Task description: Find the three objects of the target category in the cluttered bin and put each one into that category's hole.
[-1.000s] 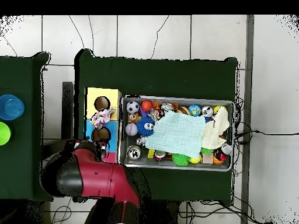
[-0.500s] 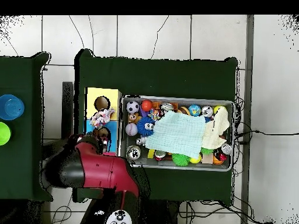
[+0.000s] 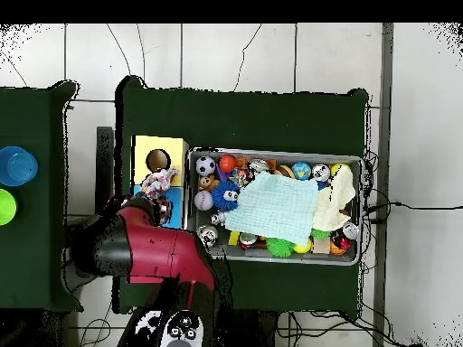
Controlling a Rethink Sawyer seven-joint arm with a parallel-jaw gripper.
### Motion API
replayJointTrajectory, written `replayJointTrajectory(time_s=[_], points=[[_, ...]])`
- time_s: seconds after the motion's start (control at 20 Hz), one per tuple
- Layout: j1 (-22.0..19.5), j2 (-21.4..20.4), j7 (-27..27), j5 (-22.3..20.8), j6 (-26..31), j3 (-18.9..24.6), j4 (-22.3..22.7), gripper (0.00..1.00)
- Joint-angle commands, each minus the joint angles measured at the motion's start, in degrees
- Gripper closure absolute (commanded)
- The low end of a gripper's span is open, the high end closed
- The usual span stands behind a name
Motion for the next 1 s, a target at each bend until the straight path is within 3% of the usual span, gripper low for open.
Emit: replayJointTrajectory(time_s=[0.05, 0.3, 0.35, 1.0], points=[[-1.1, 2.0, 13.5, 2.8, -0.6, 1.8, -2.3, 0.00], [-1.0, 2.0, 13.4, 2.9, -0.9, 1.9, -1.8, 0.00], [-1.7, 1.6, 13.1, 2.9, -1.7, 2.9, -0.9, 1.00], [-2.2, 1.7, 12.7, 2.7, -2.8, 3.6, -0.8, 1.00]])
